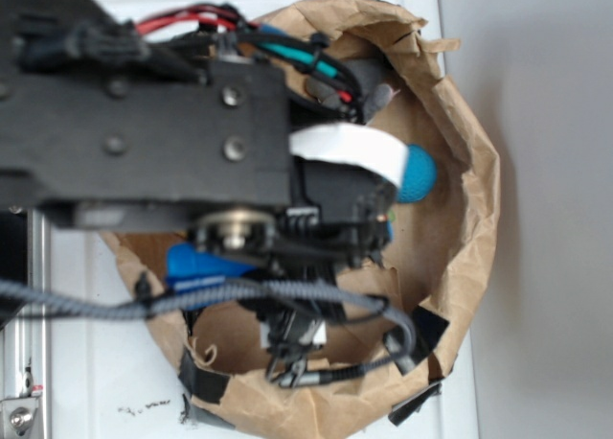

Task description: Grab the blue bottle.

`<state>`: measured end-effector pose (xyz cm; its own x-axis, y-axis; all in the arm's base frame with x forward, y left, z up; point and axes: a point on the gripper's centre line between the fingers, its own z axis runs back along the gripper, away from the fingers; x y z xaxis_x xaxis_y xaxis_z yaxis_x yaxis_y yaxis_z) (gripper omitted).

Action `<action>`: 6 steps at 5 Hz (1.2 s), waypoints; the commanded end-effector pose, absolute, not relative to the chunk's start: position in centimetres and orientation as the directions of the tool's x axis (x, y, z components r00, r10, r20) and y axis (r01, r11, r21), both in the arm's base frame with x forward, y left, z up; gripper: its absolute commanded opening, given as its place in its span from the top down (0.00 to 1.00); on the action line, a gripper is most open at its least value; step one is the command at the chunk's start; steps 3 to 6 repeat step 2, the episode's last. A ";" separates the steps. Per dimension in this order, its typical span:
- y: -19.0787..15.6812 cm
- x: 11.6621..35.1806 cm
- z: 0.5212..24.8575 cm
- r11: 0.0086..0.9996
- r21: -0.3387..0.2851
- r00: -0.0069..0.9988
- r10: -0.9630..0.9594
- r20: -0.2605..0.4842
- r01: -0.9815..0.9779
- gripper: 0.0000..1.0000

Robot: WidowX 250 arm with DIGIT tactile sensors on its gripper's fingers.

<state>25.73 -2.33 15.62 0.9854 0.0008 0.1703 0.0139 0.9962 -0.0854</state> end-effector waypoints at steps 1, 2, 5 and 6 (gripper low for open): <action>-2.9 25.7 18.3 0.996 0.026 0.989 -0.083 0.119 0.080 1.00; -2.9 25.6 18.3 0.992 0.094 0.990 -0.098 0.101 0.088 1.00; -2.9 25.6 18.3 0.992 0.094 0.990 -0.098 0.101 0.088 1.00; -2.9 25.6 18.3 0.992 0.094 0.990 -0.098 0.101 0.088 1.00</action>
